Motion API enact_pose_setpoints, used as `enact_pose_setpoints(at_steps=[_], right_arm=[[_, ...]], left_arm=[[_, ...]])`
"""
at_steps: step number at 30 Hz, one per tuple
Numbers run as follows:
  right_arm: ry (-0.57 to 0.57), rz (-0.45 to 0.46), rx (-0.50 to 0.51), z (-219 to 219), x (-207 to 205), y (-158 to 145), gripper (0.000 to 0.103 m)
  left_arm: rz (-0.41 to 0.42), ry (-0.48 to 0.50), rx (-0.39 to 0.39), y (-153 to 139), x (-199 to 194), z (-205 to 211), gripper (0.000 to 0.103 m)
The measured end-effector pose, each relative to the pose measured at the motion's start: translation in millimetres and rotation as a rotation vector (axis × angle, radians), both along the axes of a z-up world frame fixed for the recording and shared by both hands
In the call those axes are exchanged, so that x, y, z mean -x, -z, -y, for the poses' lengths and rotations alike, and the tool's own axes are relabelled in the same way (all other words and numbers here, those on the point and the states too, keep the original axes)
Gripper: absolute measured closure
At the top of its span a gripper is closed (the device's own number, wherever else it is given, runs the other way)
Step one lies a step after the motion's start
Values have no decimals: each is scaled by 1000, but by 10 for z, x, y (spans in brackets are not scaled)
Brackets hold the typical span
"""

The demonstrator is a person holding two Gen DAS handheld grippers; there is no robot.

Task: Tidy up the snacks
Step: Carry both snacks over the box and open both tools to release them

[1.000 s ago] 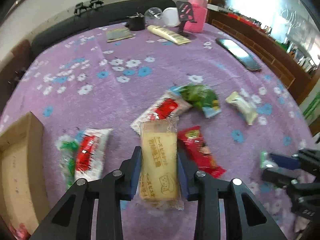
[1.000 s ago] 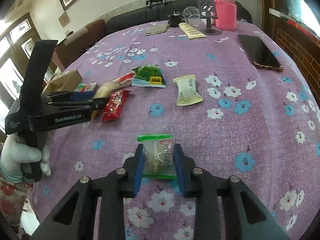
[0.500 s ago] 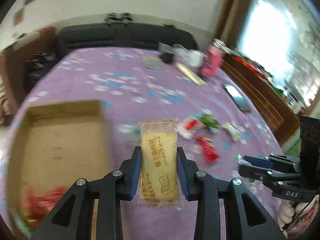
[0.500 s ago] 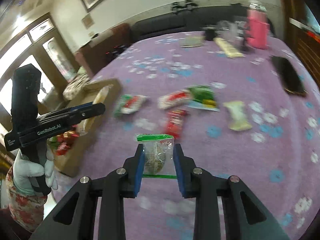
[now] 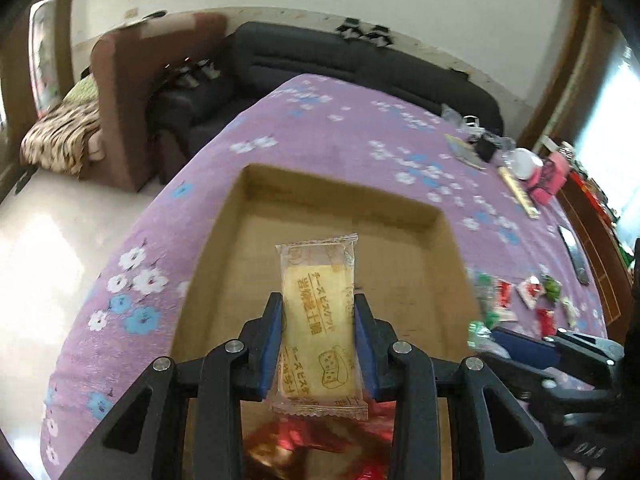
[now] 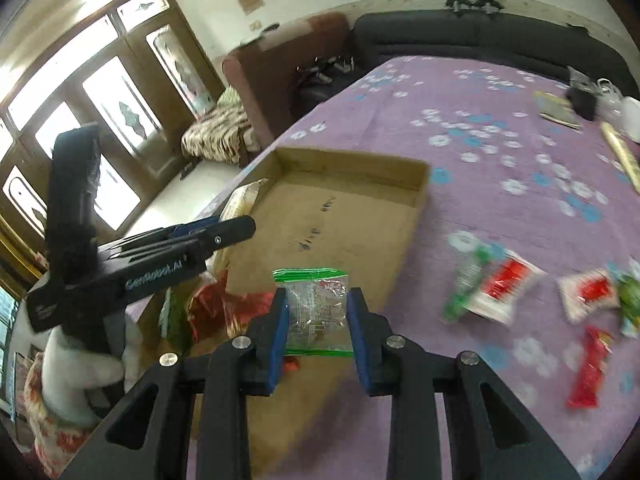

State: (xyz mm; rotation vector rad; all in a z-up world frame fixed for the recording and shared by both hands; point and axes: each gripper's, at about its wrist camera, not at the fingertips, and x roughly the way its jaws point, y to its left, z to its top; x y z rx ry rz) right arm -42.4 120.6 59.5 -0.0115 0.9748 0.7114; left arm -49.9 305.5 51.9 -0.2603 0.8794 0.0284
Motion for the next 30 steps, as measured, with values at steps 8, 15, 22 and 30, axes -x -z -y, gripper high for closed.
enact_pose_setpoints(at_steps=[8,15,22,30], right_arm=[[21,-17,48,-308,-143,248,74],[40,70,14,-4,46,-29,66],[115,99,-42,666,240,-217,61],[235,98,-30,1492,347,-136,60]], left_arm=[[53,-50,12,-59,134,-134,45],[176,-115,-19,-400,452,16,10],[287,-131,-80,-715,791,463,10],[267,-83,-210,-793,864,1047,10]])
